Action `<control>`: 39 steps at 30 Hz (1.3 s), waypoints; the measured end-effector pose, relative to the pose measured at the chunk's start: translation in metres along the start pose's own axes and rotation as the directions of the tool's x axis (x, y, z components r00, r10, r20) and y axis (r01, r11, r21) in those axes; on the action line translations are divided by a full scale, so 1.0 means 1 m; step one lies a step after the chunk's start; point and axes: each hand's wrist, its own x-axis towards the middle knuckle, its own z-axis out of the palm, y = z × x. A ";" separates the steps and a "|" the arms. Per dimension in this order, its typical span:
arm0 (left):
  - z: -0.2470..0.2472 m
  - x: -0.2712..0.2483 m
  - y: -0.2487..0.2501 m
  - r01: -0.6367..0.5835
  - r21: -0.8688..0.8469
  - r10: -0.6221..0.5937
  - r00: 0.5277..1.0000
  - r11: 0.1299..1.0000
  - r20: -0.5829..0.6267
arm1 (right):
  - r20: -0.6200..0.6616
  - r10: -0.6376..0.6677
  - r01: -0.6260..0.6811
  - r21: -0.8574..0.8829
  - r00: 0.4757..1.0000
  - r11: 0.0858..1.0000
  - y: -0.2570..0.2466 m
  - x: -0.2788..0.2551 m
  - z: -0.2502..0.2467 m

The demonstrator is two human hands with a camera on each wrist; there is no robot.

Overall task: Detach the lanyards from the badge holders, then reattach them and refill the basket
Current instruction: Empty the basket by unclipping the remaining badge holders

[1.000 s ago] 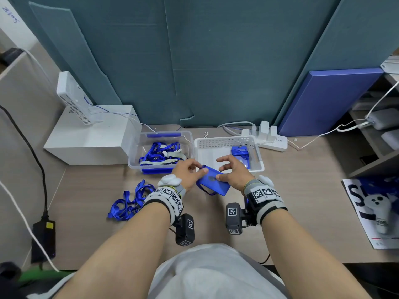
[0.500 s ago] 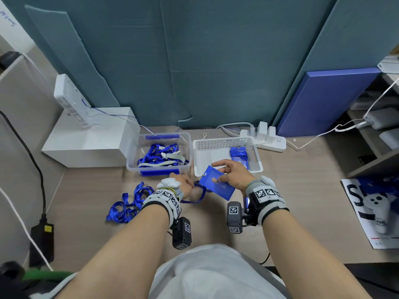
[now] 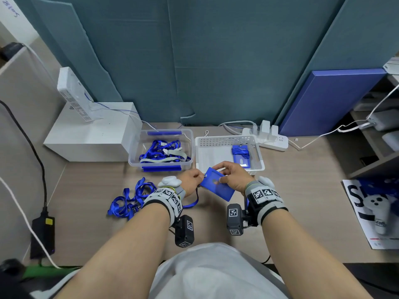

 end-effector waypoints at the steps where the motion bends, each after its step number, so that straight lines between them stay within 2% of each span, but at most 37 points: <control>1: 0.001 -0.002 -0.001 -0.002 -0.017 0.002 1.000 1.000 -0.015 | 0.005 0.002 -0.002 -0.011 1.000 1.000 0.001 -0.001 0.001; 7: 0.003 -0.006 -0.007 -0.022 -0.068 0.016 0.996 0.997 -0.088 | 0.038 -0.006 0.008 -0.053 0.999 0.999 0.011 -0.001 0.008; 14: 0.001 -0.008 -0.010 0.007 0.179 0.023 0.986 0.984 -0.165 | 0.055 -0.020 0.025 -0.098 0.998 0.995 0.017 0.002 0.016; 23: 0.011 -0.003 -0.005 0.032 0.362 -0.038 0.999 0.931 0.010 | 0.092 -0.057 0.073 -0.192 0.994 0.979 0.032 0.002 0.010; 30: 0.019 0.008 0.006 0.050 0.378 -0.059 0.998 0.925 0.013 | 0.089 -0.018 0.035 -0.200 0.996 0.979 0.042 0.009 0.003; 35: 0.026 0.018 -0.001 0.097 0.307 -0.101 0.995 0.947 -0.002 | 0.084 0.033 -0.017 -0.177 0.996 0.984 0.051 0.013 0.002; 39: 0.036 0.019 -0.010 0.053 0.306 -0.058 0.998 0.951 0.007 | 0.031 0.072 -0.067 -0.141 0.997 0.988 0.059 0.016 -0.003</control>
